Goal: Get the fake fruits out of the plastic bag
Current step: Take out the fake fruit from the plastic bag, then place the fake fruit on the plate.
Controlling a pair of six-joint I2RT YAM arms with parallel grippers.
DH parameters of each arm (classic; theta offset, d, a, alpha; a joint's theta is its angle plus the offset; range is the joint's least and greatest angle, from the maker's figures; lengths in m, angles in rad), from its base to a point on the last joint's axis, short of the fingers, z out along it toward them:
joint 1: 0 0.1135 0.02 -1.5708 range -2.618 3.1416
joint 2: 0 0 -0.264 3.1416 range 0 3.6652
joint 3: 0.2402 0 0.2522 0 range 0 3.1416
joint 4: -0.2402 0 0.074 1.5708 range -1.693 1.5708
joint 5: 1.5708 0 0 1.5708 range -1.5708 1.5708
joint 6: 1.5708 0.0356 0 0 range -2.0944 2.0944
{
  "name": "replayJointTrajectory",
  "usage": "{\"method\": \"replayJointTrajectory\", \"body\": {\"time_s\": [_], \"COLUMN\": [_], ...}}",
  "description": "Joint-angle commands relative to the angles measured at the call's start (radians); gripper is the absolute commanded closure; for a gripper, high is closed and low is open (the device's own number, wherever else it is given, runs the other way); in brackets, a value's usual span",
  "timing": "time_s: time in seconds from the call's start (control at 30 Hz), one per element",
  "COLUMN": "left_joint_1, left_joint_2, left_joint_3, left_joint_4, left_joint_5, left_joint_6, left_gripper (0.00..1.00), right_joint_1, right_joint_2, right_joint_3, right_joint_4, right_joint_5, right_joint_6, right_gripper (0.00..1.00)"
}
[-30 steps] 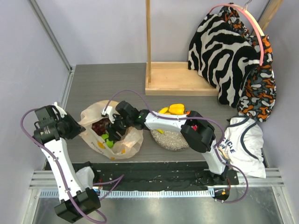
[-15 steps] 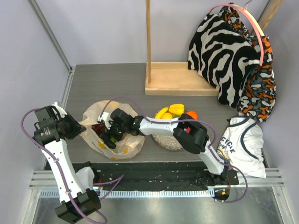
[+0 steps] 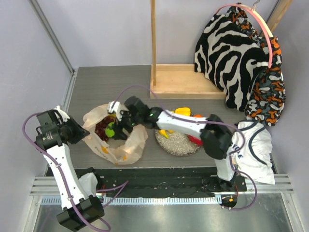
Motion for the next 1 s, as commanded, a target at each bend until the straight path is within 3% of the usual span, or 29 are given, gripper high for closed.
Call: {"method": "replayJointTrajectory", "body": {"time_s": [0.0, 0.33, 0.4, 0.67, 0.97], "left_joint_1": [0.004, 0.007, 0.008, 0.010, 0.010], "left_joint_2": [-0.006, 0.019, 0.019, 0.019, 0.020], "left_joint_3": [-0.018, -0.021, -0.018, -0.022, -0.018], "left_joint_4": [0.041, 0.062, 0.062, 0.067, 0.065], "left_joint_5": [0.031, 0.066, 0.069, 0.071, 0.079], "left_joint_6": [-0.009, -0.028, -0.029, -0.031, -0.035], "left_gripper": [1.00, 1.00, 1.00, 1.00, 1.00], "right_joint_1": [-0.047, -0.135, -0.144, -0.291, -0.326], "right_joint_2": [-0.289, -0.663, -0.721, -0.861, -0.824], "right_joint_3": [-0.049, -0.277, -0.299, -0.451, -0.603], "right_joint_4": [0.009, -0.132, -0.217, -0.584, -0.641], "right_joint_5": [-0.168, -0.256, -0.202, 0.022, 0.213], "right_joint_6": [-0.117, -0.205, -0.244, -0.669, -0.804], "right_gripper": [0.46, 0.44, 0.44, 0.43, 0.45]}}
